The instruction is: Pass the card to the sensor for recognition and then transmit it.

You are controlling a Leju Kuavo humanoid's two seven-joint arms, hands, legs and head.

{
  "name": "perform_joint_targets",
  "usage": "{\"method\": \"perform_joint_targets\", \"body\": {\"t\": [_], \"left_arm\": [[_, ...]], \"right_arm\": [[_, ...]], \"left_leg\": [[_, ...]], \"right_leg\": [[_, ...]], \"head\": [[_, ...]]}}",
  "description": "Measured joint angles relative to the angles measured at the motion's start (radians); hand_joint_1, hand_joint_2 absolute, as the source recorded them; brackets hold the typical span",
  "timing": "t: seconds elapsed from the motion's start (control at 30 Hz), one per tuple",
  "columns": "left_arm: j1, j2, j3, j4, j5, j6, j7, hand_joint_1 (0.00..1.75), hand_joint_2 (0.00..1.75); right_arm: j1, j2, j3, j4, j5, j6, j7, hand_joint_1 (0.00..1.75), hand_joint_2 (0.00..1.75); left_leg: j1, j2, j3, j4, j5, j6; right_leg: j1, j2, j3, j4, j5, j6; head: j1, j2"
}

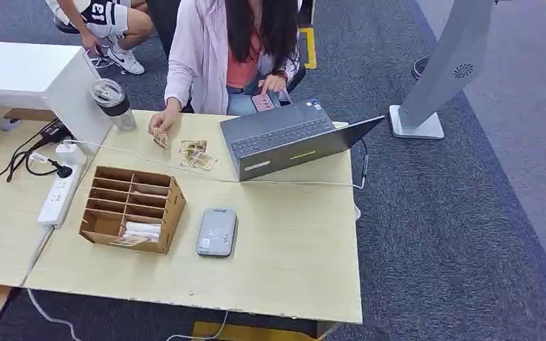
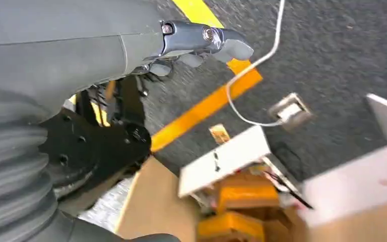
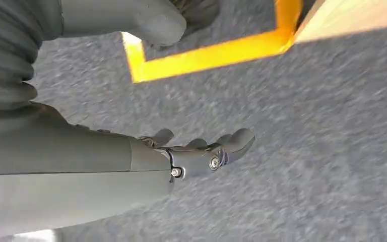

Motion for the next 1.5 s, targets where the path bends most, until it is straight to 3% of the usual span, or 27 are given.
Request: {"method": "perform_joint_targets", "body": {"t": [0.37, 0.67, 0.73, 0.8, 0.83, 1.0, 1.5], "left_arm": [[-0.006, -0.036, 0.172, -0.236, -0.054, -0.155, -0.012, 0.00, 1.75], [-0.007, -0.040, 0.184, -0.265, -0.055, -0.168, -0.010, 0.00, 1.75], [-0.009, -0.053, 0.201, -0.371, -0.047, -0.204, 0.003, 0.00, 1.75], [-0.008, -0.072, 0.203, -0.663, -0.005, -0.215, 0.032, 0.00, 1.75], [-0.008, -0.072, 0.202, -0.697, 0.000, -0.212, 0.035, 0.00, 1.75], [-0.015, -0.050, 0.154, -0.847, 0.010, -0.155, 0.036, 0.00, 1.75], [-0.191, 0.163, -0.126, -1.014, -0.185, 0.160, 0.044, 0.00, 1.75]], "right_arm": [[0.001, 0.002, 0.033, 0.031, 0.083, -0.034, 0.211, 0.00, 1.75], [0.001, 0.002, 0.039, 0.033, 0.090, -0.033, 0.224, 0.00, 1.75], [0.001, 0.002, 0.057, 0.037, 0.112, -0.029, 0.262, 0.00, 1.75], [0.000, 0.001, 0.110, 0.046, 0.172, 0.002, 0.336, 0.00, 1.75], [0.000, 0.001, 0.117, 0.047, 0.180, 0.008, 0.346, 0.00, 1.75], [0.000, -0.003, 0.155, 0.052, 0.222, 0.034, 0.377, 0.00, 1.75], [-0.005, -0.023, 0.238, 0.060, 0.324, 0.107, 0.400, 0.00, 1.75]], "left_leg": [[0.001, 0.000, 0.001, 0.000, 0.000, 0.000], [0.001, 0.000, 0.001, 0.000, 0.000, 0.000], [0.000, 0.000, 0.001, 0.000, 0.000, 0.000], [0.001, 0.000, 0.001, 0.000, 0.000, 0.000], [0.001, 0.000, 0.001, 0.000, 0.000, 0.000], [0.001, 0.000, 0.002, 0.000, 0.001, -0.001], [0.001, 0.001, 0.003, 0.000, 0.002, -0.002]], "right_leg": [[0.000, 0.000, 0.000, 0.000, 0.000, 0.000], [0.000, 0.000, 0.000, 0.000, 0.000, 0.000], [0.000, 0.000, 0.001, 0.000, 0.000, 0.000], [0.000, 0.000, 0.001, 0.000, 0.000, 0.000], [0.000, 0.000, 0.001, 0.000, 0.000, 0.000], [0.000, 0.000, 0.000, 0.000, 0.000, 0.000], [0.000, 0.001, 0.001, 0.001, 0.001, -0.001]], "head": [[0.000, 0.000], [0.000, 0.000], [0.000, 0.000], [0.000, 0.000], [0.000, 0.000], [0.000, 0.000], [0.000, 0.000]]}}
